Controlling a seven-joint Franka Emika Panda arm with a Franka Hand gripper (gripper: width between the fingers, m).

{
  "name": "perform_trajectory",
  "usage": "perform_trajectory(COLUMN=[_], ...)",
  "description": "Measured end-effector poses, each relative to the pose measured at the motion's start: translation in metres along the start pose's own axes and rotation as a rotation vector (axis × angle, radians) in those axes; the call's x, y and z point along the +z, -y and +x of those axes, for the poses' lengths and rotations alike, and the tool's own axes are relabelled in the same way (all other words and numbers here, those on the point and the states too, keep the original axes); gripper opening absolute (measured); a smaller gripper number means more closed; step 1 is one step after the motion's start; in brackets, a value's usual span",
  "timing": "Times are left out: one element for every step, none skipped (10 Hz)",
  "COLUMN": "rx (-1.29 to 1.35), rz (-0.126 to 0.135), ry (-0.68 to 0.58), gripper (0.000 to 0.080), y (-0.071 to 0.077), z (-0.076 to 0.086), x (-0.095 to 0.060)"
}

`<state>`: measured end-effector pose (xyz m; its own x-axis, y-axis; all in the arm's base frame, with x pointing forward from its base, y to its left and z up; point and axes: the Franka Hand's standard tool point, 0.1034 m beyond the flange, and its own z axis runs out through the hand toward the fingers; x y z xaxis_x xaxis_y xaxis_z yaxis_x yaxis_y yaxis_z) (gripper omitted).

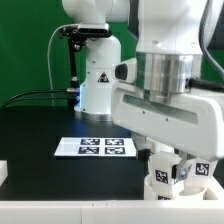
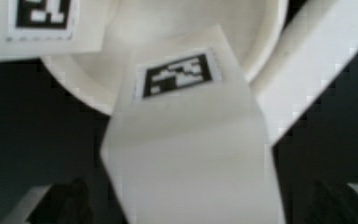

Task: Assemble stool

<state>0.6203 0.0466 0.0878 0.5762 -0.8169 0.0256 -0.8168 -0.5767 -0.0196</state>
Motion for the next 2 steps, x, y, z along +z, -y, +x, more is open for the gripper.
perform_trajectory(rx=[-0.020,-0.013], rz=[0.012,0.020], ry=[0.003,0.002], gripper=[0.0641,0.0641], y=[-0.0003,-0.0005], z=[0.0073,0.0118], x=[-0.0135,-0.0196])
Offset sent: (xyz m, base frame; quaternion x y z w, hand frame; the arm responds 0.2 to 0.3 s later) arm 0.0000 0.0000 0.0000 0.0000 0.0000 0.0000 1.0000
